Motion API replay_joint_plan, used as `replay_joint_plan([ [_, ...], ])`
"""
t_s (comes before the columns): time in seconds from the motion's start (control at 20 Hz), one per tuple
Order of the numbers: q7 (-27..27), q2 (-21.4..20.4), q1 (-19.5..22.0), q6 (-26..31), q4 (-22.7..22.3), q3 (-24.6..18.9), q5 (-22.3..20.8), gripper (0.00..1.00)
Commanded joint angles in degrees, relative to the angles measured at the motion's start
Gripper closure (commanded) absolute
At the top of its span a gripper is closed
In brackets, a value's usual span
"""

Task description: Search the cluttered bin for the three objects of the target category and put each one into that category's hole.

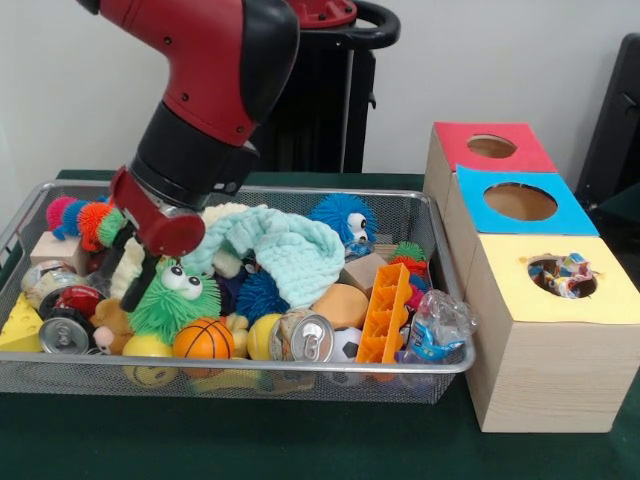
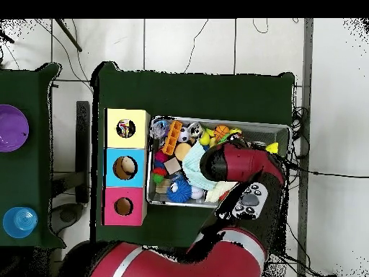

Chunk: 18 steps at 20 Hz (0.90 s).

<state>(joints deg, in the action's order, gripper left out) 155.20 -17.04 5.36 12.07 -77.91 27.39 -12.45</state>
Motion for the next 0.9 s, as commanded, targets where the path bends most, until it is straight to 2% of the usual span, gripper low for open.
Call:
replay_joint_plan([
  [0.05,-3.0,3.1,-1.7,3.4,1.7,-3.4,-3.3,0.0],
  [0.5,-0.7,2.6,-4.0,5.9,-1.7,2.0,-4.0,0.0],
  [0.9,-0.4,4.3,-3.2,4.2,-2.9,1.8,-3.6,0.0],
])
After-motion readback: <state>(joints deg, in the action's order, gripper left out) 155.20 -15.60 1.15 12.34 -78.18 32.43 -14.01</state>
